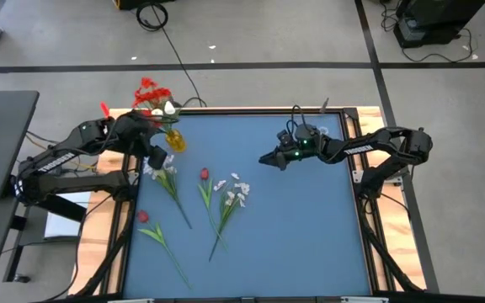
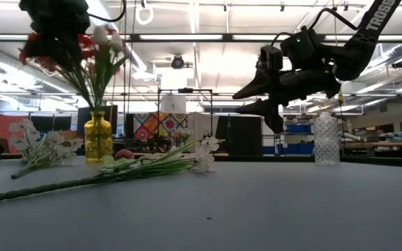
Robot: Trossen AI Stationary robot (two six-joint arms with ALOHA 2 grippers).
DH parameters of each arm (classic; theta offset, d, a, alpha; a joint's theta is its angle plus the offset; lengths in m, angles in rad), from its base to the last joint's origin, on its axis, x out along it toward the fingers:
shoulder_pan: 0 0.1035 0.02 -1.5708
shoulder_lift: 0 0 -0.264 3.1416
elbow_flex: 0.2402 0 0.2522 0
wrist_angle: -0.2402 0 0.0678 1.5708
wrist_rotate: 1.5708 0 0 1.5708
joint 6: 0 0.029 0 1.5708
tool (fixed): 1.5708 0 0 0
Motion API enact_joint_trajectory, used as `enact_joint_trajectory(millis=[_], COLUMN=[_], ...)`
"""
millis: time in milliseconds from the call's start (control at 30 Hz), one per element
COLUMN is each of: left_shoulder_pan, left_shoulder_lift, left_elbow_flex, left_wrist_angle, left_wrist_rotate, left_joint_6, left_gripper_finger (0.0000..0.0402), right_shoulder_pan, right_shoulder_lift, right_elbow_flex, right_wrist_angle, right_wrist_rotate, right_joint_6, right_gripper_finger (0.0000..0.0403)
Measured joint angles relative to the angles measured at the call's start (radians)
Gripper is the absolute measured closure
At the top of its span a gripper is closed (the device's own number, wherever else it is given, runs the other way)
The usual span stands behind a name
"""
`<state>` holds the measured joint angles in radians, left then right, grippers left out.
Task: Sort flowers into vase by color
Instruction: Put the red flowers into the yellow transparent flower vase
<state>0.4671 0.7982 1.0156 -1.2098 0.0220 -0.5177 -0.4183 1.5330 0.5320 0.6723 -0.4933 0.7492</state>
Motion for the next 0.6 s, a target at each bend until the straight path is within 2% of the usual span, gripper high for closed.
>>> enact_joint_trajectory(millis=[167, 333, 433, 600], left_shoulder_pan=[0.000, 0.000, 0.000, 0.000], left_shoulder_lift=[-0.001, 0.000, 0.000, 0.001], left_elbow_flex=[0.035, 0.052, 0.052, 0.073], left_wrist_angle=[-0.072, 0.039, 0.105, 0.079], left_wrist_rotate=[-0.003, -0.042, -0.015, 0.018], left_joint_6=[-0.003, 0.047, 0.046, 0.034], left_gripper_finger=[0.0210, 0.0218, 0.0219, 0.0218], right_shoulder_pan=[0.000, 0.000, 0.000, 0.000], right_shoulder_lift=[0.000, 0.000, 0.000, 0.000], right_elbow_flex=[0.000, 0.000, 0.000, 0.000], right_wrist_angle=[-0.015, -0.017, -0.017, -0.017], right_wrist_rotate=[-0.032, -0.050, -0.054, -0.054], right_joint_6=[0.015, 0.014, 0.010, 0.010], right_gripper_finger=[0.0251, 0.0251, 0.0251, 0.0251])
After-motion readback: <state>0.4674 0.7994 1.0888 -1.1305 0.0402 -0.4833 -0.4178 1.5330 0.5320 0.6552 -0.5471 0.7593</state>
